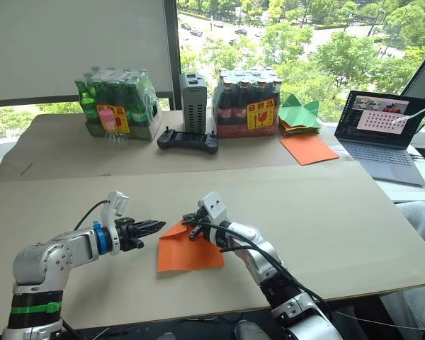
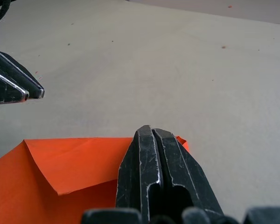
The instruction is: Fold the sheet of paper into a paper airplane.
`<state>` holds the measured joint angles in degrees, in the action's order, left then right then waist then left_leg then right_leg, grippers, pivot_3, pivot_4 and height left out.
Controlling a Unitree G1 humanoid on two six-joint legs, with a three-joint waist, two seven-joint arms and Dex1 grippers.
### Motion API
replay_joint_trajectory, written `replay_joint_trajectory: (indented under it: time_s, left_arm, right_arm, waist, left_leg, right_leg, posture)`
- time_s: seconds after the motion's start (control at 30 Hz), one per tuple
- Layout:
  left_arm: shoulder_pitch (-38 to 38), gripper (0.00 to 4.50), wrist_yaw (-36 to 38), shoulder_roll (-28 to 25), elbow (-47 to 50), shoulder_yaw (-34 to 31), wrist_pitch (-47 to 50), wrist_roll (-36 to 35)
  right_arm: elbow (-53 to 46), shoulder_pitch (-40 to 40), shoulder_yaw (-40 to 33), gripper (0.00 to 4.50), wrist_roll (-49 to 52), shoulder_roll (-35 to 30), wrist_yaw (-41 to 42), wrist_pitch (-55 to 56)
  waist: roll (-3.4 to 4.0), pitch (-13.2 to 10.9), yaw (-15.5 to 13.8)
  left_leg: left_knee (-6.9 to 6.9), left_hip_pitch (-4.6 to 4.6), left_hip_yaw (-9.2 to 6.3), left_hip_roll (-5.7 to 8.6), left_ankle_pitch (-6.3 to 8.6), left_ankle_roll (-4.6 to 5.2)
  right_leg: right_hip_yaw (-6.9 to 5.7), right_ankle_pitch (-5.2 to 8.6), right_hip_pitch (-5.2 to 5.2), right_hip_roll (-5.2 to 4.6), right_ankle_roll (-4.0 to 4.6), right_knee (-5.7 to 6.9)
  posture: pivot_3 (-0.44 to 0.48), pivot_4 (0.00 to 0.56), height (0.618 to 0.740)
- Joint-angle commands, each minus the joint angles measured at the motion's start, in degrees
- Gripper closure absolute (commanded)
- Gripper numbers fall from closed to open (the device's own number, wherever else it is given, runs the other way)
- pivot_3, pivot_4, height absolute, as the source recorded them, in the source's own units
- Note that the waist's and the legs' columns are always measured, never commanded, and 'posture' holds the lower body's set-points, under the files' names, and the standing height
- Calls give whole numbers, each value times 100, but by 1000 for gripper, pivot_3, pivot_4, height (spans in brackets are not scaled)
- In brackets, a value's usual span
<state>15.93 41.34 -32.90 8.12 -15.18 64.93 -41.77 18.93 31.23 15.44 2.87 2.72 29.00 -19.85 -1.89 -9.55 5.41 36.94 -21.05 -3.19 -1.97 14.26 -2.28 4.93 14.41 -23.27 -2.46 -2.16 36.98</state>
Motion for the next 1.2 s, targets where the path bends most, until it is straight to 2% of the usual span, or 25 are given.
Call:
replay_joint_trajectory:
  time_s: [0.03,0.23,0.37,0.8,1.2]
  left_arm:
    - [83,3800,-336,171,126,121,162,-52]
    - [60,3800,-761,403,-50,261,36,138]
    - [157,3800,-909,369,-309,236,-88,294]
    - [-161,3800,-952,388,-139,578,-221,375]
    - [-216,3800,-1022,406,-15,628,-245,415]
  right_arm:
    - [282,-84,51,4500,-108,-44,-66,-45]
    - [219,-124,36,4500,-101,-63,-100,-64]
    - [184,-159,48,4500,-108,-87,-105,-79]
    - [-416,-60,504,4500,-313,14,-52,-338]
    - [-922,67,938,4500,-663,-64,1,-811]
  waist:
    - [-1,0,0]
    - [-1,0,-1]
    - [-1,1,-9]
    - [-1,1,-9]
    - [0,0,-15]
  left_leg:
    - [0,0,0,0,0,0]
    - [0,0,0,0,0,0]
    - [0,0,0,1,0,0]
    - [-1,-2,0,2,0,-2]
    - [-2,-7,1,2,0,-2]
  right_leg:
    - [0,0,0,0,1,0]
    - [0,-1,0,0,2,1]
    - [0,-2,0,0,2,0]
    - [0,-1,-1,-2,2,-1]
    - [0,-1,-6,-3,2,-6]
  posture:
    - [0,150,740]
    - [0,150,740]
    - [0,150,740]
    - [0,150,740]
    - [0,150,740]
